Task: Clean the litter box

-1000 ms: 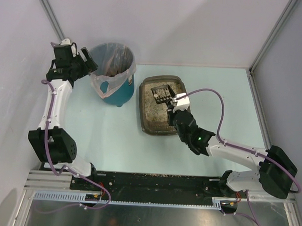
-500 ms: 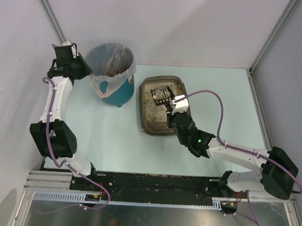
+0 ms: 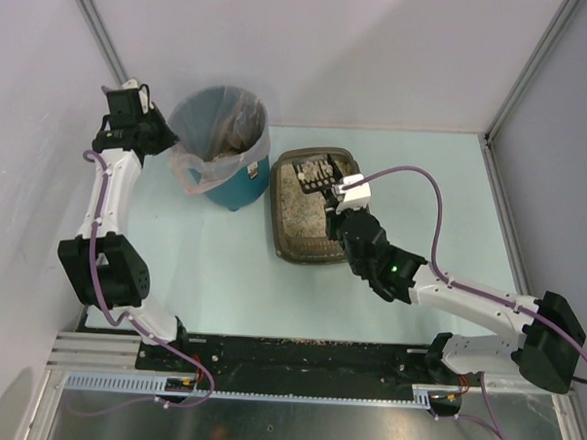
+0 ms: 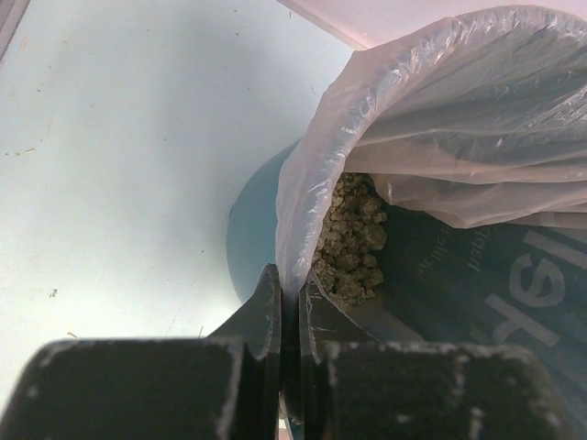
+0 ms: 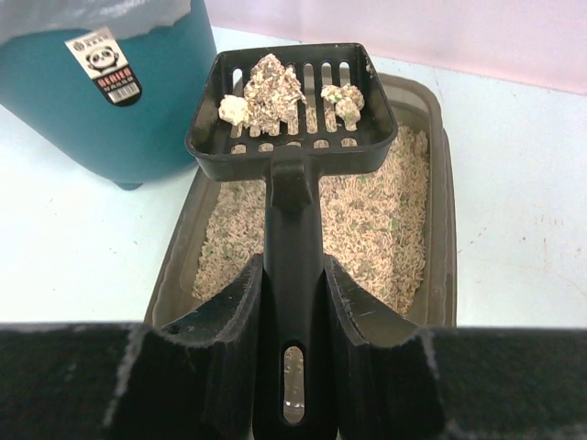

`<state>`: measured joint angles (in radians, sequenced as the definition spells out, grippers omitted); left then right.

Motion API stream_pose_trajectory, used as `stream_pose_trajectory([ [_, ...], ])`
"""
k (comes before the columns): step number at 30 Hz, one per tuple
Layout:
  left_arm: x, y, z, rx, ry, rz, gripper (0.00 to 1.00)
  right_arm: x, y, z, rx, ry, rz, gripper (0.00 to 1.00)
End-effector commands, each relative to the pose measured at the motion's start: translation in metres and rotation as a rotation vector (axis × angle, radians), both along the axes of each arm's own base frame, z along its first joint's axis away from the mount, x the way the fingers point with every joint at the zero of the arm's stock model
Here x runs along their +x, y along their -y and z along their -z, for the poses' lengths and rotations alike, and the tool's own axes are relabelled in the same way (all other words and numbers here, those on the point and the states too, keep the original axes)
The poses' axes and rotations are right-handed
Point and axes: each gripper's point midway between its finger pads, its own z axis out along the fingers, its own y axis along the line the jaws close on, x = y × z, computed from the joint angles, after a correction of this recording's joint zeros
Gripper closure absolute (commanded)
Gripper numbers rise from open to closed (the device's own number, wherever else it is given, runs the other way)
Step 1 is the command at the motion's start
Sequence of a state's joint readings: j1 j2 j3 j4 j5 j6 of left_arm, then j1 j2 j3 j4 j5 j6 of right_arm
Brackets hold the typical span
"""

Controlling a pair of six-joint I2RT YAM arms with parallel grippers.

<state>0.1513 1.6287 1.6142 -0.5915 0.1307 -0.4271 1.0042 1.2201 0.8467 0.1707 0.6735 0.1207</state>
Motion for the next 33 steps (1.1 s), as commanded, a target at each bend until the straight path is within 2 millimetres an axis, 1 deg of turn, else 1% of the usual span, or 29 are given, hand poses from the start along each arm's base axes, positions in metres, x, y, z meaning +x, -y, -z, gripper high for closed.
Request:
stream_pose_trajectory([
  [1, -0.006, 0.012, -0.072, -0.01, 0.181, 0.059, 1.0, 0.004, 0.0, -0.053, 0.067, 0.083, 0.022, 1.0],
  [3, -0.011, 0.013, -0.081, -0.015, 0.198, 0.064, 1.0, 0.003, 0.0, -0.061, 0.056, 0.095, 0.017, 1.0],
  [4, -0.013, 0.015, -0.085, -0.019, 0.208, 0.068, 1.0, 0.003, -0.001, -0.068, 0.063, 0.104, 0.016, 1.0],
  [7, -0.02, 0.016, -0.104, -0.013, 0.242, 0.069, 1.0, 0.004, 0.0, -0.075, 0.048, 0.115, 0.015, 1.0],
  [11, -0.032, 0.018, -0.123, -0.005, 0.279, 0.076, 1.0, 0.003, 0.002, -0.092, 0.051, 0.134, 0.016, 1.0],
  [14, -0.041, 0.022, -0.126, -0.012, 0.287, 0.087, 1.0, 0.001, 0.002, -0.105, 0.067, 0.15, 0.006, 1.0],
  [15, -0.043, 0.025, -0.126, -0.018, 0.288, 0.096, 1.0, 0.001, -0.001, -0.114, 0.08, 0.161, -0.009, 1.0],
  [16, -0.046, 0.026, -0.122, -0.021, 0.28, 0.099, 1.0, 0.0, -0.003, -0.119, 0.089, 0.165, -0.019, 1.0],
  [17, -0.05, 0.03, -0.124, -0.02, 0.285, 0.107, 1.0, 0.0, -0.005, -0.122, 0.091, 0.166, -0.027, 1.0],
  [18, -0.052, 0.032, -0.124, -0.02, 0.287, 0.114, 1.0, -0.001, -0.009, -0.134, 0.113, 0.178, -0.044, 1.0],
  [19, -0.055, 0.033, -0.118, -0.016, 0.274, 0.12, 1.0, 0.0, -0.014, -0.134, 0.11, 0.175, -0.055, 1.0],
  [21, -0.062, 0.041, -0.116, -0.008, 0.276, 0.141, 1.0, 0.0, -0.021, -0.143, 0.102, 0.194, -0.081, 1.0],
  [22, -0.064, 0.044, -0.109, -0.013, 0.26, 0.152, 1.0, 0.002, -0.027, -0.148, 0.103, 0.201, -0.089, 1.0],
  [24, -0.07, 0.048, -0.106, -0.003, 0.259, 0.166, 1.0, 0.002, -0.034, -0.154, 0.102, 0.215, -0.112, 1.0],
  [25, -0.072, 0.049, -0.097, -0.008, 0.241, 0.169, 1.0, 0.004, -0.041, -0.156, 0.098, 0.221, -0.125, 1.0],
  [26, -0.076, 0.05, -0.098, -0.004, 0.246, 0.172, 1.0, 0.005, -0.045, -0.157, 0.076, 0.233, -0.137, 1.0],
  [27, -0.078, 0.05, -0.097, 0.0, 0.246, 0.174, 1.0, 0.005, -0.054, -0.155, 0.058, 0.24, -0.173, 1.0],
  [28, -0.08, 0.051, -0.09, -0.002, 0.23, 0.178, 1.0, 0.005, -0.059, -0.158, 0.043, 0.255, -0.195, 1.0],
  [29, -0.083, 0.052, -0.092, -0.003, 0.237, 0.182, 1.0, 0.007, -0.069, -0.15, 0.011, 0.254, -0.222, 1.0],
  [31, -0.086, 0.054, -0.09, -0.003, 0.236, 0.189, 1.0, 0.007, -0.082, -0.148, -0.024, 0.273, -0.279, 1.0],
  [33, -0.09, 0.058, -0.092, 0.001, 0.245, 0.202, 1.0, 0.007, -0.093, -0.146, -0.036, 0.295, -0.313, 1.0],
])
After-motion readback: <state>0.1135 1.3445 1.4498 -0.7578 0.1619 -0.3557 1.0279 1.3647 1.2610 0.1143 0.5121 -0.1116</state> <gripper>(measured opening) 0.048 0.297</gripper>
